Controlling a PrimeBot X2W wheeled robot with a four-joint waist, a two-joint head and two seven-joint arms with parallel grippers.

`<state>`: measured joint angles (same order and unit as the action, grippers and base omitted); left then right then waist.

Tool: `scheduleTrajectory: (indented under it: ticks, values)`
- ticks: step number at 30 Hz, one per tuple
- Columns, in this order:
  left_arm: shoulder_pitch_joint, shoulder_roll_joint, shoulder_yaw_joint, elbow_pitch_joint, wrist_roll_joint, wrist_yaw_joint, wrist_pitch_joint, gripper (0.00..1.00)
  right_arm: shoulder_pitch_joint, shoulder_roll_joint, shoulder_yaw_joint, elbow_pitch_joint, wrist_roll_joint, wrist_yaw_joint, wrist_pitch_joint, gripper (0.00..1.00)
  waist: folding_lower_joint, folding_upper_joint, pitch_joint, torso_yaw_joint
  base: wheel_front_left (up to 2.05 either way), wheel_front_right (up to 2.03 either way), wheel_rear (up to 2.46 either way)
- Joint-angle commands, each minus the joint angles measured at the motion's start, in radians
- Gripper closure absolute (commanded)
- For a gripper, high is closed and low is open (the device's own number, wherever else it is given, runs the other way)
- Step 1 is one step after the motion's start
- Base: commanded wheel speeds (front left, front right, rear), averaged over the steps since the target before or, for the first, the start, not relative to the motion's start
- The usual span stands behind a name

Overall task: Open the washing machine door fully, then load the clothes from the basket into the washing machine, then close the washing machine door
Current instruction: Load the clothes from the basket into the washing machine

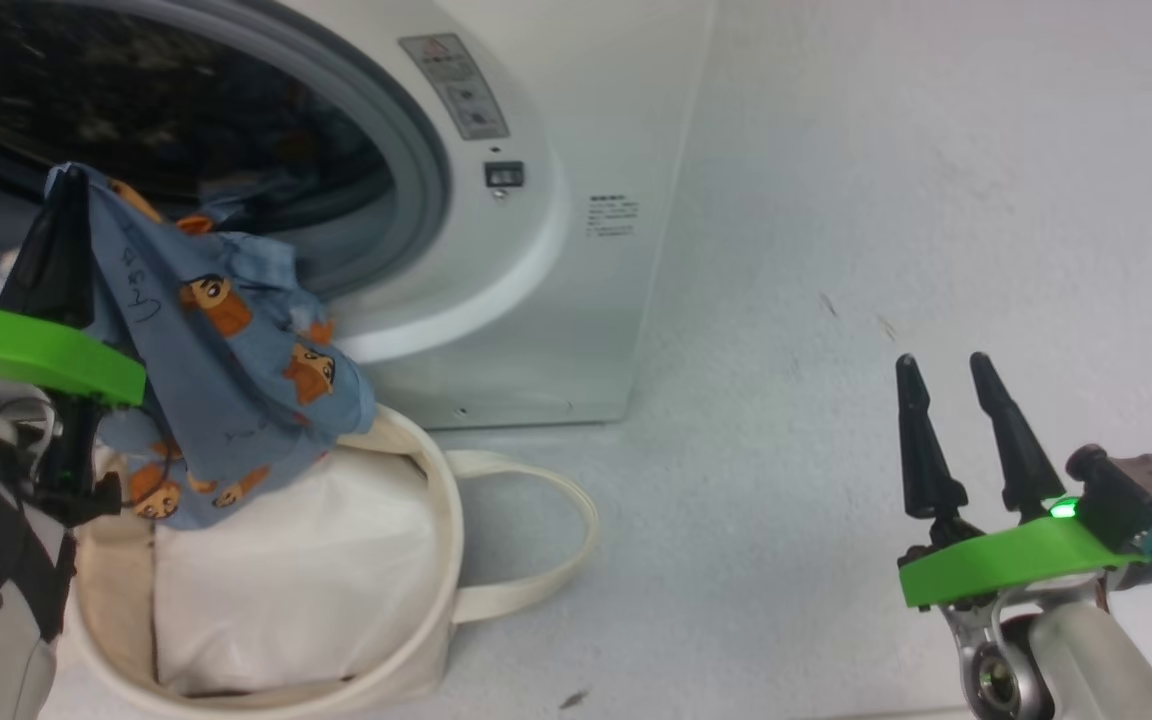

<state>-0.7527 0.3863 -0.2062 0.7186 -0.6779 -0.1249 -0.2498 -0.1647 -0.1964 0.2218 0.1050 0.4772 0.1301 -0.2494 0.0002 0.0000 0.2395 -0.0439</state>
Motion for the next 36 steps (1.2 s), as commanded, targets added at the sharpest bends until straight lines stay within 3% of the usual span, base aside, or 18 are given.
scheduleTrajectory:
  ticks: [1,10,20,24,28,31,36]
  values:
    - [-0.064,0.041,0.050,0.000,0.015,-0.006,-0.012,1.00,-0.023,-0.014,0.008,-0.040,-0.014,0.001,-0.012,0.00,-0.0002,0.0000,0.047,-0.034,0.00,0.00,0.00]
    - [-0.184,0.030,0.020,0.128,0.033,-0.006,-0.012,1.00,-0.005,-0.028,-0.033,-0.079,-0.053,0.001,-0.012,0.00,-0.0002,0.0000,0.151,-0.063,0.00,0.00,0.00]
    - [-0.395,0.054,-0.132,0.295,0.054,-0.006,-0.012,1.00,0.007,-0.008,-0.076,-0.140,-0.101,0.001,-0.011,0.00,-0.0002,0.0000,0.280,-0.084,0.00,0.00,0.00]
    - [-0.469,0.065,-0.148,0.332,0.061,-0.006,-0.012,1.00,0.015,0.006,-0.096,-0.161,-0.114,0.001,-0.011,0.00,-0.0002,0.0000,0.311,-0.092,0.00,0.00,0.00]
    - [-0.528,0.089,-0.108,0.303,0.087,-0.002,-0.012,1.00,0.022,0.012,-0.110,-0.182,-0.125,0.001,-0.009,0.00,-0.0002,0.0000,0.331,-0.097,0.00,0.00,0.00]
    - [-0.549,0.102,-0.041,0.177,0.156,0.019,-0.012,1.00,0.022,0.016,-0.117,-0.198,-0.131,0.001,-0.008,0.00,-0.0002,0.0000,0.349,-0.097,0.00,0.00,0.00]
    - [-0.502,0.069,0.091,0.064,0.253,0.030,-0.012,1.00,0.013,0.029,-0.103,-0.199,-0.138,0.001,-0.007,0.00,-0.0002,0.0000,0.365,-0.095,0.00,0.00,0.00]
